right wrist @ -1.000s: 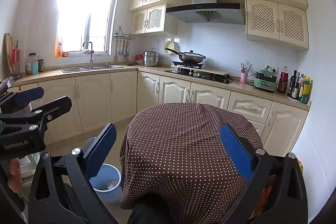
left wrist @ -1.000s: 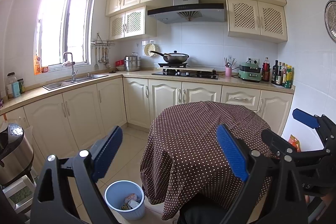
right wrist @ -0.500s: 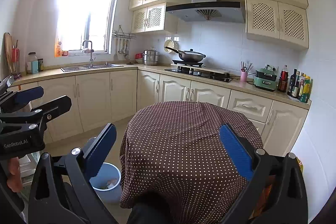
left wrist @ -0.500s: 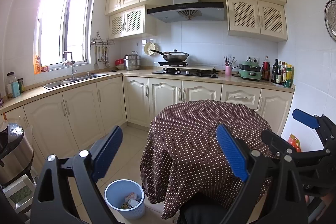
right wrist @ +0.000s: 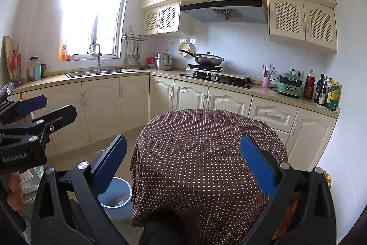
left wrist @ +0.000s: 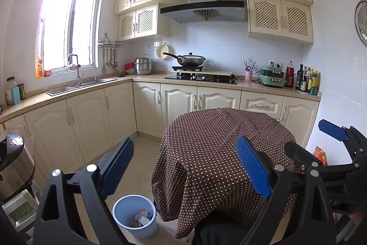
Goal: Collect trash
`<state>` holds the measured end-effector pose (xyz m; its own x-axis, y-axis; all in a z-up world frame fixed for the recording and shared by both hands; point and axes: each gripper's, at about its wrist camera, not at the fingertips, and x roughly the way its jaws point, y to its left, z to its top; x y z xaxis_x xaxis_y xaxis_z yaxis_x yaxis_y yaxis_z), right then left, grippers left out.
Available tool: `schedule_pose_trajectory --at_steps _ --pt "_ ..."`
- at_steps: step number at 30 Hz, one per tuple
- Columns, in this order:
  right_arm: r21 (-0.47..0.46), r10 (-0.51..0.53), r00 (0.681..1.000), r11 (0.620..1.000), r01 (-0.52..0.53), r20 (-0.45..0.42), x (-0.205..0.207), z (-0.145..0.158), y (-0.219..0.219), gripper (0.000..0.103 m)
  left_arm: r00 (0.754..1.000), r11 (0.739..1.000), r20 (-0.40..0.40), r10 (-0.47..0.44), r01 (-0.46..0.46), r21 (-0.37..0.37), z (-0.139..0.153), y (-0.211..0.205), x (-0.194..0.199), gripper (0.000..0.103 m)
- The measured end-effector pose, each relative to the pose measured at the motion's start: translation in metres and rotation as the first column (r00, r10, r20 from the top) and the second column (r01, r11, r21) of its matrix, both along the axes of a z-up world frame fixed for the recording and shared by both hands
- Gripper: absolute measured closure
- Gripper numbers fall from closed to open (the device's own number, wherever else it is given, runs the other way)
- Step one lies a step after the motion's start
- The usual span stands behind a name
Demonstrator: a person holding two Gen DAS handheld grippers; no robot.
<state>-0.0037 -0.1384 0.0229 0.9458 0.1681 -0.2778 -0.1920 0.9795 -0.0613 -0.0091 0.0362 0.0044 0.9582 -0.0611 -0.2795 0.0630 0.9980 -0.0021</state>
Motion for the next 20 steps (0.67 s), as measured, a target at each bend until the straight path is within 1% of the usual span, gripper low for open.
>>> schedule_pose_trajectory --at_steps 6,12,17,20 --pt "0.002 -0.003 1.000 1.000 0.003 -0.025 0.015 -0.007 0.000 0.007 1.000 1.000 -0.030 0.007 -0.006 0.010 -0.006 0.000 0.017 0.014" --pt "0.010 -0.016 0.996 1.000 0.017 -0.086 0.044 -0.023 -0.005 0.007 0.998 1.000 -0.067 0.020 -0.018 0.020 -0.014 0.004 0.038 0.014" --pt "-0.001 -0.033 0.989 0.999 0.033 -0.143 0.081 -0.038 -0.009 0.007 0.991 0.998 -0.117 0.056 -0.056 0.008 -0.026 0.016 0.061 0.014" --pt "-0.033 -0.052 0.981 0.998 0.046 -0.186 0.109 -0.047 -0.016 0.007 0.981 0.996 -0.175 0.086 -0.088 -0.007 -0.040 0.028 0.082 0.014"
